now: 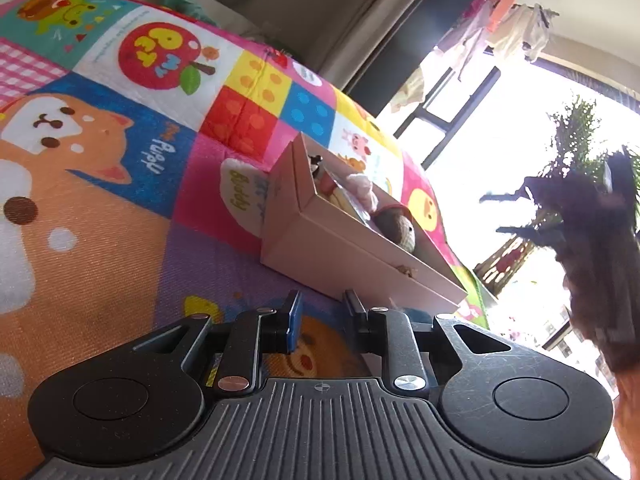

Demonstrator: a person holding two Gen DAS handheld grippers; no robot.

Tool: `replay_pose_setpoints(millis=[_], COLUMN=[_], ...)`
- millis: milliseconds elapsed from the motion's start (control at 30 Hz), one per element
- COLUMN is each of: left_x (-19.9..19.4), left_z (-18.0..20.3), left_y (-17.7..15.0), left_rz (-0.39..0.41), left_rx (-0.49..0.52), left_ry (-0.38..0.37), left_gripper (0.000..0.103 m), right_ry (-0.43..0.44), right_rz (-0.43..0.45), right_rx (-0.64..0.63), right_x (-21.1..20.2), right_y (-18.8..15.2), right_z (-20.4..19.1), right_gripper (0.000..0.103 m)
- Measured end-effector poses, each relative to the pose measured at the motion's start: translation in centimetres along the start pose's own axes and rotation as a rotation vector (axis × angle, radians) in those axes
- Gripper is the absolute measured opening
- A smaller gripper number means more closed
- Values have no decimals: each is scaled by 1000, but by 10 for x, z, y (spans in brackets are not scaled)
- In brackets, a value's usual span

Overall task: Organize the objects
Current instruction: 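Drop block into pink box with left tool while right tool drops lace bow inside, then grasp the blue-and-white packaged bag beside the box with the left tool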

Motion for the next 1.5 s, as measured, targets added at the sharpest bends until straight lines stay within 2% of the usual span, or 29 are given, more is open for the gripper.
replay_pose_setpoints(millis=[67,133,267,367,467,567,667,700,733,867,933,1133,1233,1400,1500], left_x=[1,2,-4,-17,-34,-41,-37,-34,-32,-19,-8,44,54,60,60], left_z=[1,6,20,26,25,21,26,28,30,40,47,66,78,96,98], left_y=[1,0,-2,-1,2,5,2,1,0,2,7,10,5,-10,-10], left_rz=[-8,-22,-90,-132,-148,-172,-192,-200,-204,-196,-196,-323,-329,-348,-350], left_rx=[7,36,99,150,164,140,161,170,177,211,255,393,490,651,655], left_ry=[17,45,114,183,229,241,233,229,225,214,192,183,203,221,228], left_gripper=[24,24,24,24,24,24,24,24,24,24,24,25,26,37,37], right_ry=[-46,-52,-28,25,68,155,258,278,284,185,136,57,58,22,-41], right_rz=[-19,-82,-186,-226,-217,-236,-291,-296,-288,-165,-130,-146,-143,-100,-83], right_rx=[0,27,67,60,10,-21,-62,-79,-96,-132,-122,-24,16,-38,-111], right_x=[1,13,43,50,33,12,-1,-6,-12,-31,-29,-11,-9,-7,-2], right_y=[-20,-41,-77,-98,-116,-135,-155,-160,-162,-157,-154,-166,-173,-180,-186], right_z=[16,33,48,36,13,-9,-30,-35,-38,-30,-20,10,19,11,1], right_gripper=[62,55,52,52,52,52,53,54,61,96,103,103,103,103,103])
Point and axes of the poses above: each gripper's, at about its wrist camera, not at the fingertips, and x roughly the way its jaws point, z to its right, y to its top, the point moved 4 cm from there along x, roughly the way its jaws point, and after that the axes turned 6 degrees about -z, right-handed, at the moved point
